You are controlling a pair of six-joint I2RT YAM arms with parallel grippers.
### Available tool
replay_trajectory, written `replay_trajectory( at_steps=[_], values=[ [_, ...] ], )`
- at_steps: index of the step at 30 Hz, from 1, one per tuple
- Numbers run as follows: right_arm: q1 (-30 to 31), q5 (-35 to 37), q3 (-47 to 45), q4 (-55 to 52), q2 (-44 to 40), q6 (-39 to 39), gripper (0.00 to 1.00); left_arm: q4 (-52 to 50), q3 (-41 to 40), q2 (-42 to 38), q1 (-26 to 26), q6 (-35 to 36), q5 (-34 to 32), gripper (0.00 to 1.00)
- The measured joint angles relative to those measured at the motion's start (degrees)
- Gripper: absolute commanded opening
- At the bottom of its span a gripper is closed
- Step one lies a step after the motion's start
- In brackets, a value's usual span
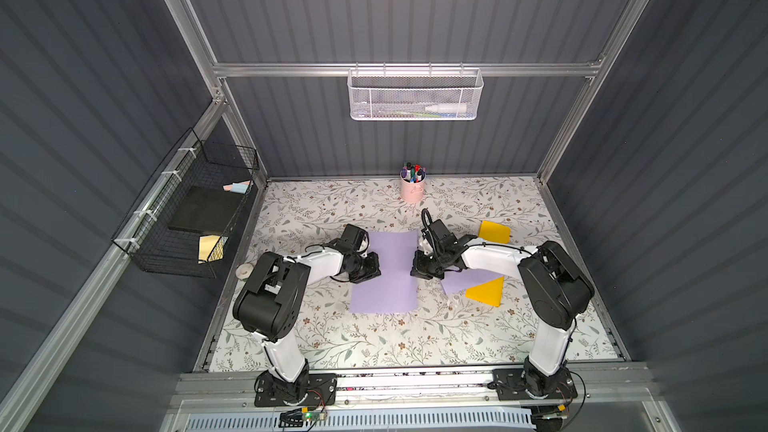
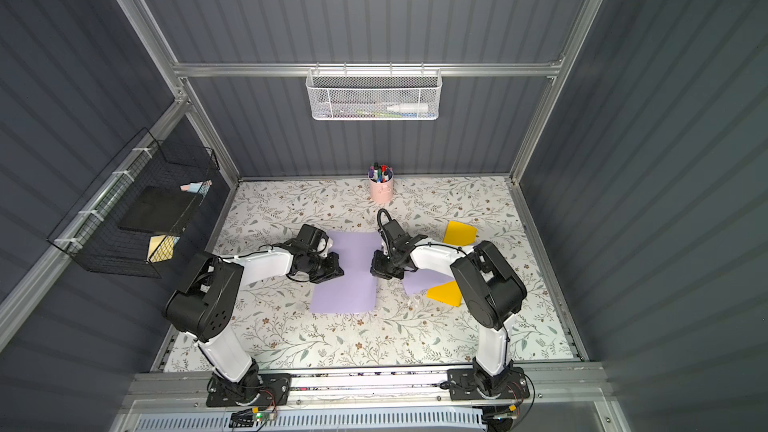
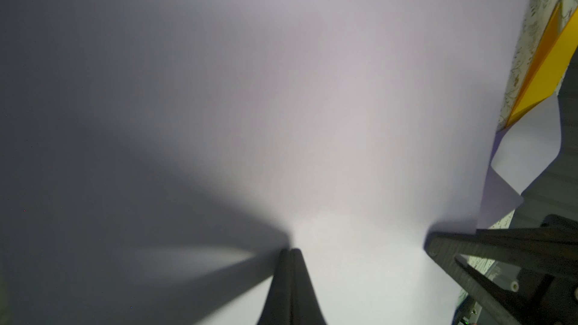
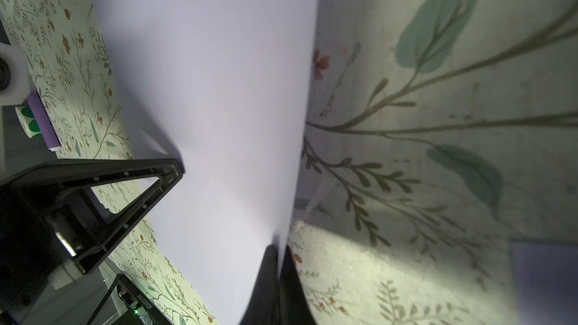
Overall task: Fold the rectangular paper in half along the long edge
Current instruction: Fold the paper at the center of the board.
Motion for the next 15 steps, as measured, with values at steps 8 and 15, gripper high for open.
replay_trajectory(
  at_steps=[8, 15],
  values=[
    [-1.31, 3.69, 0.57, -8.98, -6.01, -3.61, 0.00, -11.65, 5.62, -9.38, -0.37, 2.73, -5.57, 0.61],
    [-5.22, 3.74, -0.09, -13.20, -10.40, -5.55, 0.00, -13.86, 5.64, -12.44, -0.33, 4.85, -9.01, 0.12]
  ],
)
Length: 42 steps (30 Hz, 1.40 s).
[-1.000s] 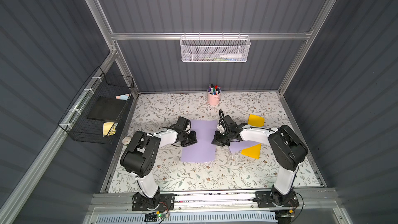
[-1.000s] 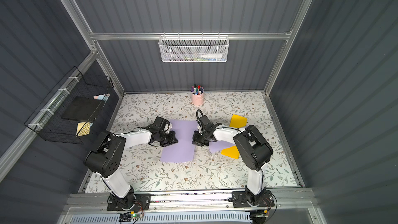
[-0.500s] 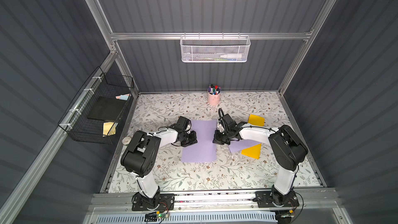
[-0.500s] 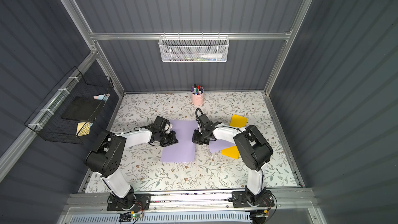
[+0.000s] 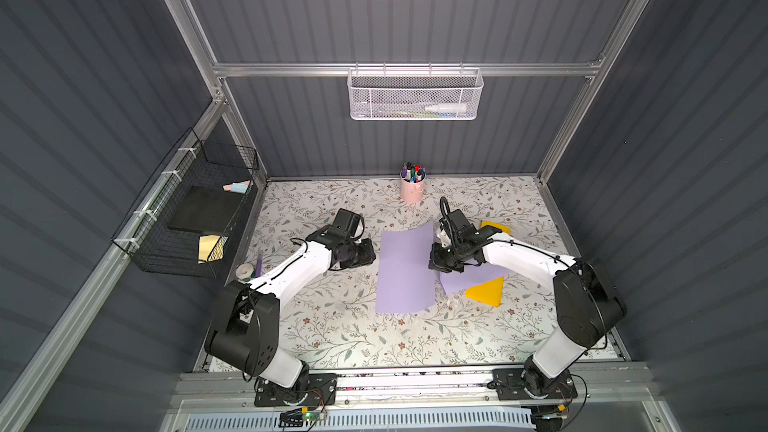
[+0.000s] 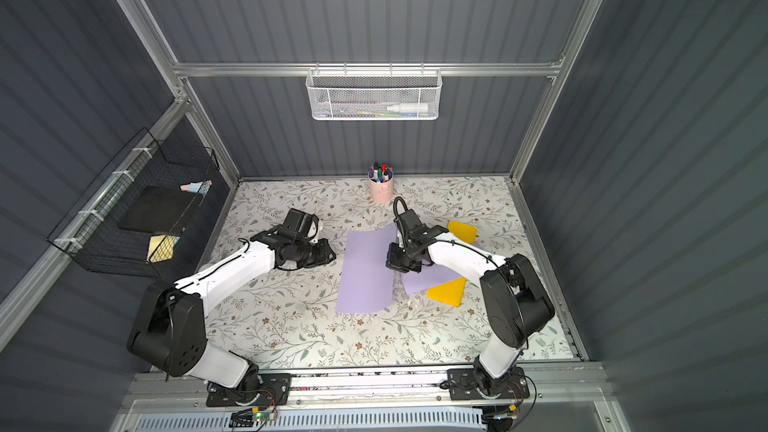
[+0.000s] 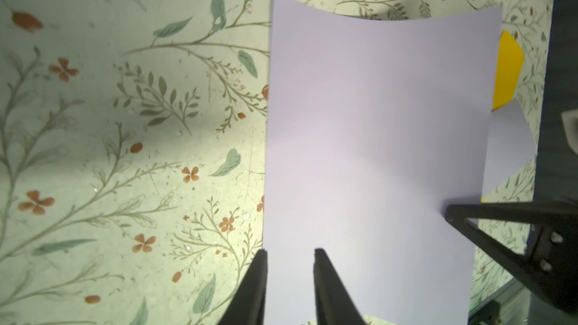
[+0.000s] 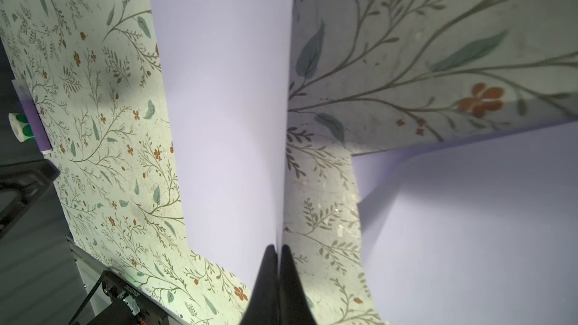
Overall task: Fold the rectangular paper in half along the long edge
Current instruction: Fold the paper at the center of the board.
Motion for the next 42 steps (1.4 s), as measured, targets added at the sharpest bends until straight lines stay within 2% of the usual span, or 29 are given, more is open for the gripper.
replay_trajectory(
  at_steps=[3, 10, 17, 42],
  values=[
    [-0.02, -0.37, -0.15, -0.90, 0.04, -0.63, 0.00, 0.74, -2.10, 2.84, -0.07, -0.52, 0.52, 0.06],
    [0.09, -2.58, -0.09, -1.53, 2.80, -1.77, 0.00, 2.86, -3.82, 7.72, -2.62, -0.83, 2.95, 0.04],
    [0.09, -4.44, 1.68, -2.91, 7.19, -3.08, 0.00, 3.93, -3.85, 8.61, -3.52, -0.81, 3.56, 0.01],
    [0.98, -4.42, 5.16, -5.64, 7.30, -3.61, 0.00, 5.07, -7.85, 7.48, -3.52, -2.25, 2.97, 0.00]
  ],
)
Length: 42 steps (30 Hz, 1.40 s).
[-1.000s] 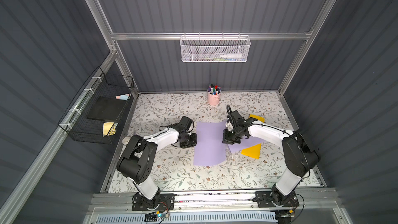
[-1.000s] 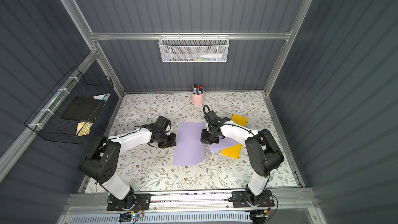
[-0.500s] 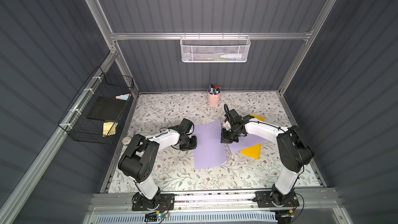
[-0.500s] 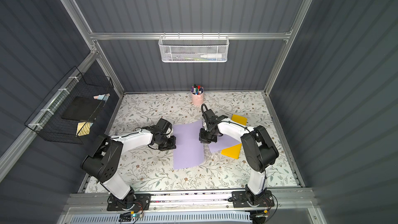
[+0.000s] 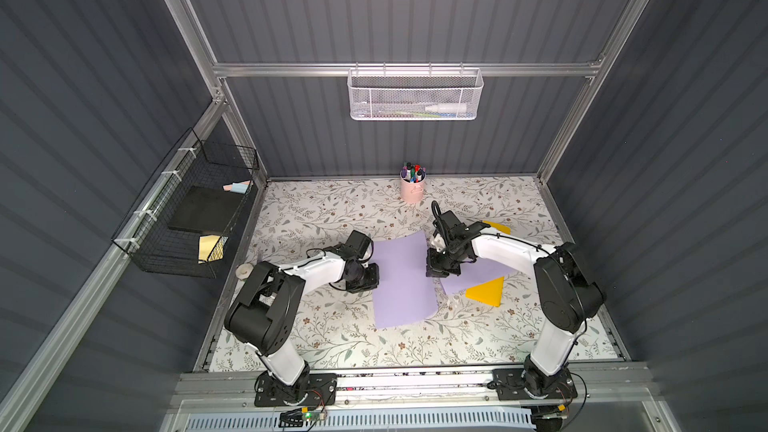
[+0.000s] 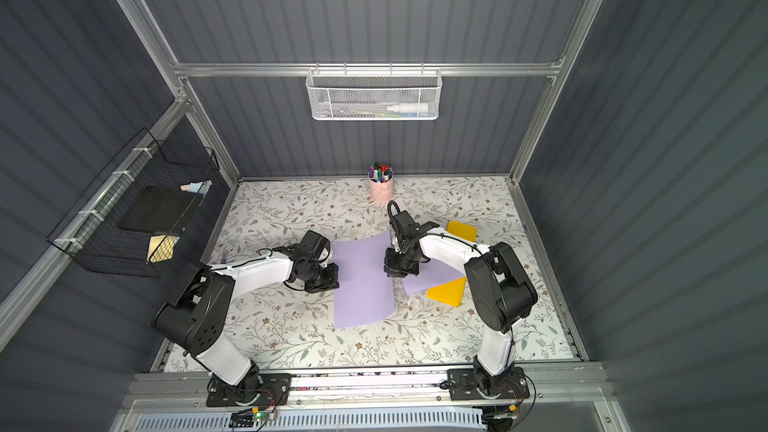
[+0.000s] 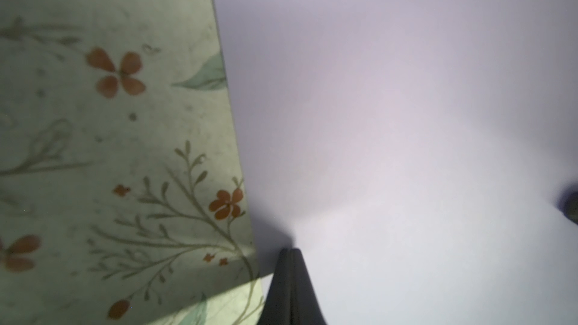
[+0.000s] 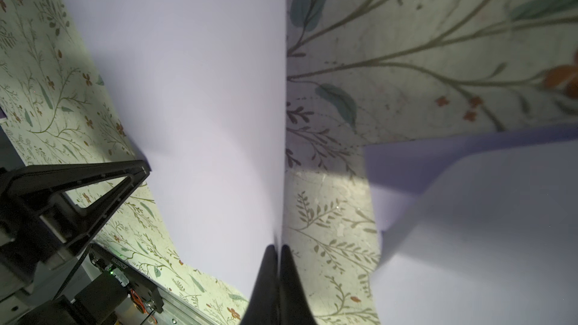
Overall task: Fold the rectangular paper in half along the long edge
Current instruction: Fold the paper at the center of the board.
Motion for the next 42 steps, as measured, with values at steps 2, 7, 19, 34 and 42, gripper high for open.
replay_trajectory(
  at_steps=[2, 7, 19, 34, 42],
  values=[
    [0.96, -0.02, 0.90, -0.07, -0.04, 0.22, 0.00, 0.04, -0.04, 0.00, 0.00, -0.20, 0.02, 0.00],
    [4.92, -0.57, 3.23, 0.81, 0.00, 1.44, 0.00, 0.09, -0.04, 0.00, 0.00, -0.35, 0.02, 0.00],
    [12.17, -3.43, 10.14, 4.72, 6.67, 4.59, 0.00, 0.17, -0.09, 0.00, 0.00, -0.50, 0.02, 0.00],
    [14.43, -3.63, 11.87, 9.11, 13.29, 9.38, 0.00, 0.15, -0.09, -0.07, 0.00, -0.76, 0.00, 0.00],
    [14.95, -3.45, 12.02, 10.75, 14.97, 10.43, 0.00, -2.40, 0.28, -1.75, 0.00, -1.18, -1.07, 0.00]
  ],
)
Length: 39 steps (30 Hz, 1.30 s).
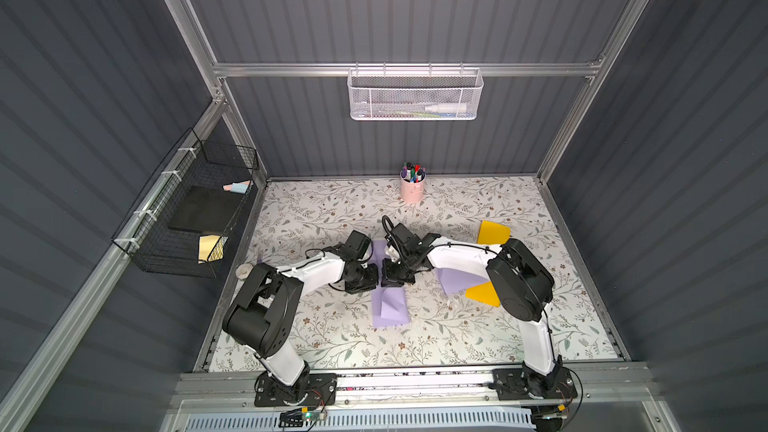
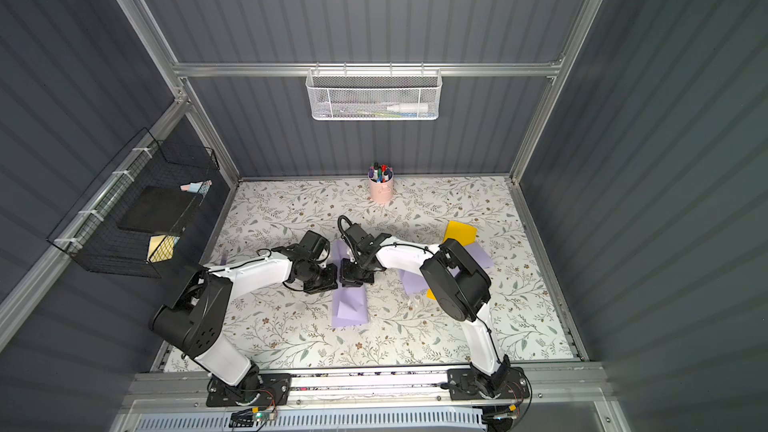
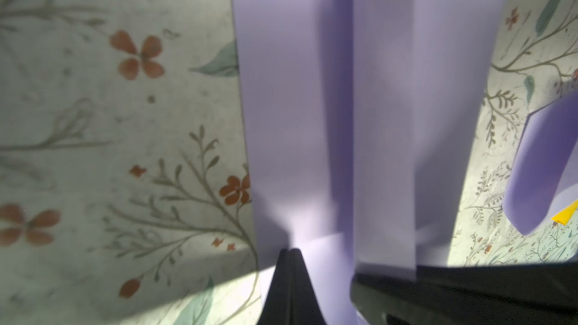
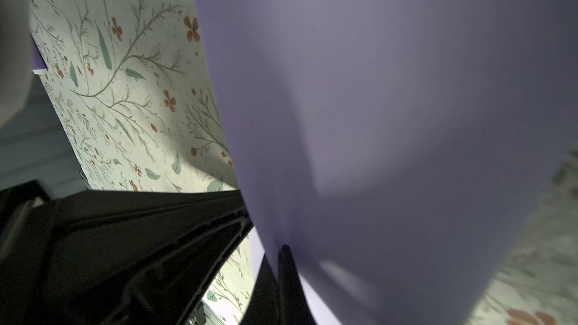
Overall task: Fold the rectangular paper in half along the long edge
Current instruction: Fold the paper at the center of the board.
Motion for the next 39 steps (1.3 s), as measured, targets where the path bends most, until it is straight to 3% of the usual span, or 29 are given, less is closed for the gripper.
replay_trajectory(
  at_steps=[8, 29, 39],
  values=[
    [0.31, 0.07, 0.81, -0.15, 0.31, 0.02, 0.00, -3.80, 0.59, -3.96, 0.00, -0.22, -3.21, 0.00],
    [0.94, 1.86, 5.20, -2.78, 3.13, -0.35, 0.00, -0.39, -3.54, -2.43, 0.00, -0.87, -2.95, 0.00],
    [0.94, 1.66, 5.31, 1.46, 3.23, 1.62, 0.00, -0.20, -3.80, -2.75, 0.00, -0.90, -3.04, 0.00]
  ],
)
